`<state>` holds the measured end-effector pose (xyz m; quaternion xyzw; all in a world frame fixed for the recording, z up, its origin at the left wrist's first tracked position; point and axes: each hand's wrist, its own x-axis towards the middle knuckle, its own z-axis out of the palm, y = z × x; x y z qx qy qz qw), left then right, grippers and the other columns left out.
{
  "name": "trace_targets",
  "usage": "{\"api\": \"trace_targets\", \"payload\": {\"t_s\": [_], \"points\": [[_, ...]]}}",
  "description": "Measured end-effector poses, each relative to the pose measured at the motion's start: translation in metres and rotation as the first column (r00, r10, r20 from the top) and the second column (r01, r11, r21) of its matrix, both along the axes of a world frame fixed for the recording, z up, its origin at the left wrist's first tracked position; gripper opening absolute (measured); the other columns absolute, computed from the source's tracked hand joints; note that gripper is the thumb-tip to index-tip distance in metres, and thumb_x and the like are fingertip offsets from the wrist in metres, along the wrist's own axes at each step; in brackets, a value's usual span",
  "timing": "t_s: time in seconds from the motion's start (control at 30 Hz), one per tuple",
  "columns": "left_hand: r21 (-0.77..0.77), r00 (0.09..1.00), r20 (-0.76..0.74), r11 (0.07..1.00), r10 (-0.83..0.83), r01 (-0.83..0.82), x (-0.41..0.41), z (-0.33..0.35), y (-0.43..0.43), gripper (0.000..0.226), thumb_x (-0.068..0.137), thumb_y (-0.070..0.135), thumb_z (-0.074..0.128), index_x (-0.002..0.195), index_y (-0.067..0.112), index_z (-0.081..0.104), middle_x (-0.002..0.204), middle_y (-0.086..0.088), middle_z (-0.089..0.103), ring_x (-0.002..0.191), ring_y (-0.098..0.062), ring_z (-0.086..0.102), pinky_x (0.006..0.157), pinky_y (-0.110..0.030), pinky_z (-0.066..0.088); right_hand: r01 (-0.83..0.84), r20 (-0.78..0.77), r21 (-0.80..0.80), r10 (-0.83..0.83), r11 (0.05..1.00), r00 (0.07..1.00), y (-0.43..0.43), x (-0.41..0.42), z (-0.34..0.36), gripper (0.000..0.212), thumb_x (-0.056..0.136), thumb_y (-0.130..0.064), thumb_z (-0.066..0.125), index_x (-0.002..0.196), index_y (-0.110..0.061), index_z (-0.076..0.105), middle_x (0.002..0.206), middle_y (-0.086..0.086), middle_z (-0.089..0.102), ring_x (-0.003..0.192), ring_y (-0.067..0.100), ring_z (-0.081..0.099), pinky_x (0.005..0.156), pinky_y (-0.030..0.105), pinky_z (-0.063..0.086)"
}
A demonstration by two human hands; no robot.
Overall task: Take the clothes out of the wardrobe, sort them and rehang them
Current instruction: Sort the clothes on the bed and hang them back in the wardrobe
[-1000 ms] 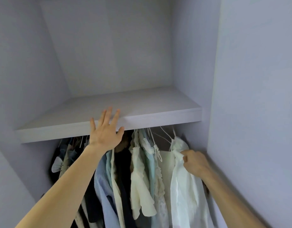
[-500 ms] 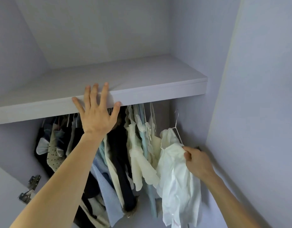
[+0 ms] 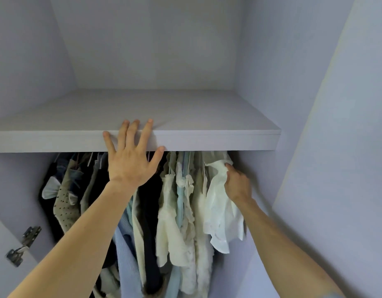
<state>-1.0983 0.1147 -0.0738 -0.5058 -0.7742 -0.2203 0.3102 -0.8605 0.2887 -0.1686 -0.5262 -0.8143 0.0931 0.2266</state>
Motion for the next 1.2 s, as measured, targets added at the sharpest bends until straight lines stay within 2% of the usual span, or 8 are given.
{"api": "trace_targets", "payload": {"t_s": [0.13,0.3,0.47,0.63,0.77,0.87,0.97,1.2], "points": [[-0.019,0.999,-0.026,0.999,0.034,-0.035,-0.001,-0.001,0.001,0.076,0.096,0.068,0.029,0.159,0.028,0.011,0.155,-0.008,0.027,0.149,-0.030,0.016,0.115,-0.071,0.009,-0.010,0.069,-0.073,0.016,0.997,0.997,0.024,-0.015,-0.013,0.056,0.095,-0.007,0.045,0.148,-0.024,0.042,0.117,0.012,0.068,0.105,0.033,0.063,0.082,0.036,0.050],[-0.013,0.998,-0.044,0.999,0.046,-0.047,-0.003,-0.003,0.005,0.077,0.097,0.067,0.035,0.158,0.026,0.013,0.154,-0.009,0.028,0.148,-0.032,0.019,0.115,-0.071,0.008,-0.027,0.007,-0.020,0.027,0.999,1.000,0.029,-0.028,-0.033,0.050,0.096,-0.009,0.047,0.144,-0.022,0.047,0.117,0.015,0.068,0.105,0.037,0.063,0.085,0.039,0.051],[0.004,0.997,-0.061,0.998,0.056,-0.056,-0.004,-0.005,0.007,0.078,0.096,0.067,0.038,0.158,0.025,0.015,0.152,-0.010,0.030,0.146,-0.032,0.021,0.114,-0.071,0.006,-0.081,-0.044,-0.132,0.076,0.988,0.996,0.018,-0.039,-0.047,0.043,0.103,-0.022,0.038,0.146,-0.020,0.039,0.116,0.016,0.068,0.103,0.038,0.065,0.084,0.043,0.054],[-0.019,0.995,-0.062,0.997,0.073,-0.074,-0.003,-0.003,0.007,0.078,0.096,0.068,0.035,0.158,0.025,0.013,0.151,-0.010,0.030,0.146,-0.032,0.021,0.115,-0.070,0.006,-0.224,-0.053,-0.352,0.219,0.909,0.974,0.008,-0.052,-0.055,0.074,0.095,-0.012,0.048,0.157,-0.028,0.011,0.153,0.011,0.034,0.133,0.033,0.044,0.106,0.040,0.042],[-0.031,0.994,-0.062,0.995,0.088,-0.090,-0.003,-0.004,0.008,0.079,0.096,0.069,0.031,0.158,0.025,0.013,0.152,-0.011,0.029,0.147,-0.032,0.020,0.115,-0.071,0.007,-0.306,-0.042,-0.365,0.313,0.879,0.949,-0.002,-0.078,-0.048,0.078,0.092,-0.006,0.045,0.158,-0.031,0.011,0.139,0.010,0.045,0.126,0.030,0.048,0.102,0.034,0.041],[-0.037,0.994,-0.063,0.995,0.092,-0.095,-0.003,-0.004,0.009,0.080,0.095,0.069,0.032,0.158,0.023,0.013,0.154,-0.011,0.028,0.147,-0.033,0.019,0.115,-0.070,0.006,-0.344,-0.055,-0.384,0.351,0.857,0.935,-0.006,-0.097,-0.048,0.080,0.092,-0.005,0.047,0.157,-0.033,0.010,0.128,0.010,0.051,0.111,0.026,0.054,0.087,0.029,0.043],[-0.040,0.993,-0.064,0.994,0.101,-0.104,-0.005,-0.007,0.012,0.080,0.095,0.069,0.030,0.158,0.023,0.012,0.157,-0.012,0.025,0.149,-0.033,0.016,0.116,-0.070,0.005,-0.366,-0.102,-0.405,0.356,0.838,0.929,-0.010,-0.109,-0.056,0.081,0.093,-0.006,0.046,0.157,-0.035,0.007,0.132,0.009,0.048,0.101,0.023,0.056,0.078,0.028,0.042],[-0.049,0.994,-0.022,0.992,0.111,-0.112,0.001,-0.006,0.008,0.077,0.096,0.067,0.031,0.158,0.025,0.013,0.160,-0.009,0.021,0.152,-0.029,0.010,0.118,-0.067,0.008,-0.349,-0.128,-0.381,0.325,0.856,0.937,-0.021,-0.112,-0.072,0.081,0.097,-0.022,0.050,0.158,-0.029,-0.002,0.142,0.011,0.042,0.115,0.029,0.057,0.093,0.039,0.050]]}}
